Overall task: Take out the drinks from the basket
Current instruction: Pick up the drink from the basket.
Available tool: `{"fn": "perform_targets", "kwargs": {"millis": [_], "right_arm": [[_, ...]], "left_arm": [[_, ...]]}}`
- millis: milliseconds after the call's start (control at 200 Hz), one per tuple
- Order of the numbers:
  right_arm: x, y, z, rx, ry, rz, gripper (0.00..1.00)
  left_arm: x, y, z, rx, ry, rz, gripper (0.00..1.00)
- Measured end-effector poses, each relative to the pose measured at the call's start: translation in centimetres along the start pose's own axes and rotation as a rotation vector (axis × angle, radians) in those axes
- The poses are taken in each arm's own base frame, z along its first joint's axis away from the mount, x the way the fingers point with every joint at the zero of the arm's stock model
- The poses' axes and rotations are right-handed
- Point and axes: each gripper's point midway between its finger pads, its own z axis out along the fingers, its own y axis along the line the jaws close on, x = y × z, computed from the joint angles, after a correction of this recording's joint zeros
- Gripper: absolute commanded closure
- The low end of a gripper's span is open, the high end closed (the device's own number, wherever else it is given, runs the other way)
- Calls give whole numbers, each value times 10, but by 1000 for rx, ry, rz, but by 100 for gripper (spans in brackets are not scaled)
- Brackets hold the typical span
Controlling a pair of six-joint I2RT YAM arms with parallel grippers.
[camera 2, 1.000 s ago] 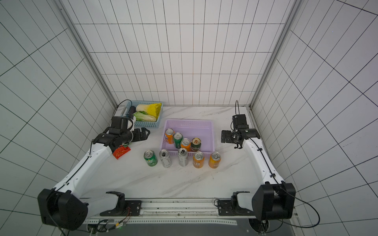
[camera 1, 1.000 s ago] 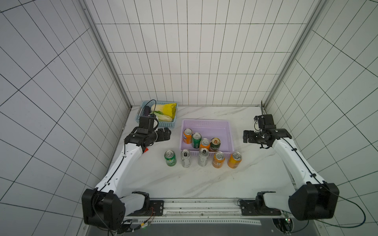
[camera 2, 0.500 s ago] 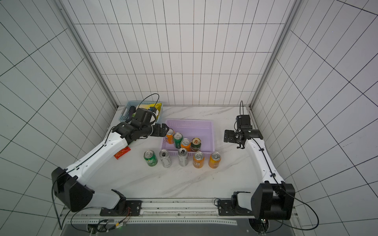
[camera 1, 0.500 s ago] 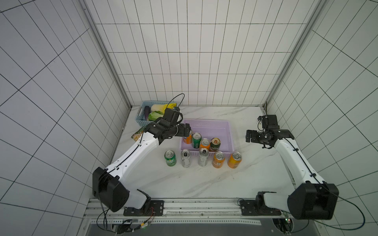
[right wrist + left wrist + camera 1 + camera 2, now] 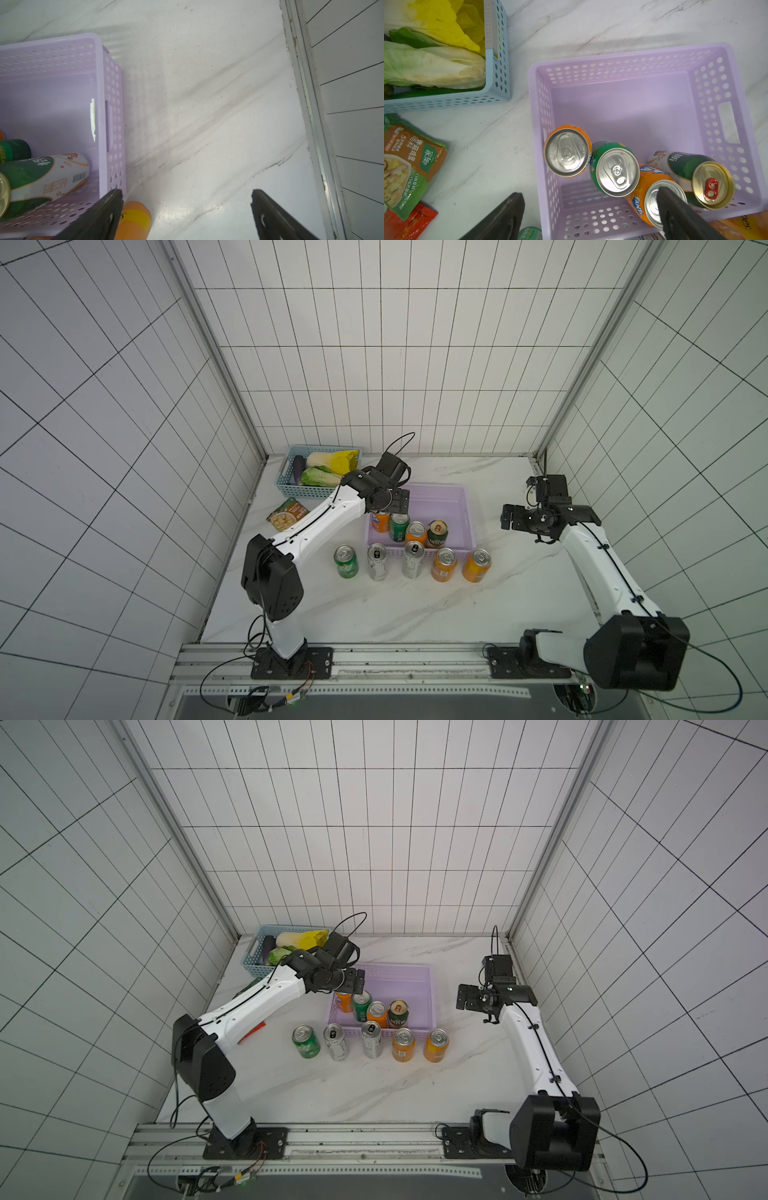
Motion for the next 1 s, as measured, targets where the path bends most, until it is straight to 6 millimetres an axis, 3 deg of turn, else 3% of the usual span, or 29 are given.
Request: {"fn": "perform_targets", "kwargs": {"millis": [285, 560, 835, 1000], "right_arm": [[-3, -3, 0, -2, -12, 12, 1], [0, -3, 2, -10, -9, 18, 1], [-1, -4, 2, -13, -13, 23, 1], [-1, -4, 2, -17, -13, 23, 0]], "left_arm": [[12, -33, 15, -120, 89, -63, 3], [25, -31, 21, -148, 136, -187, 3], [29, -43, 23, -102, 163, -349, 6], [33, -44, 34, -114, 181, -416, 7]]}}
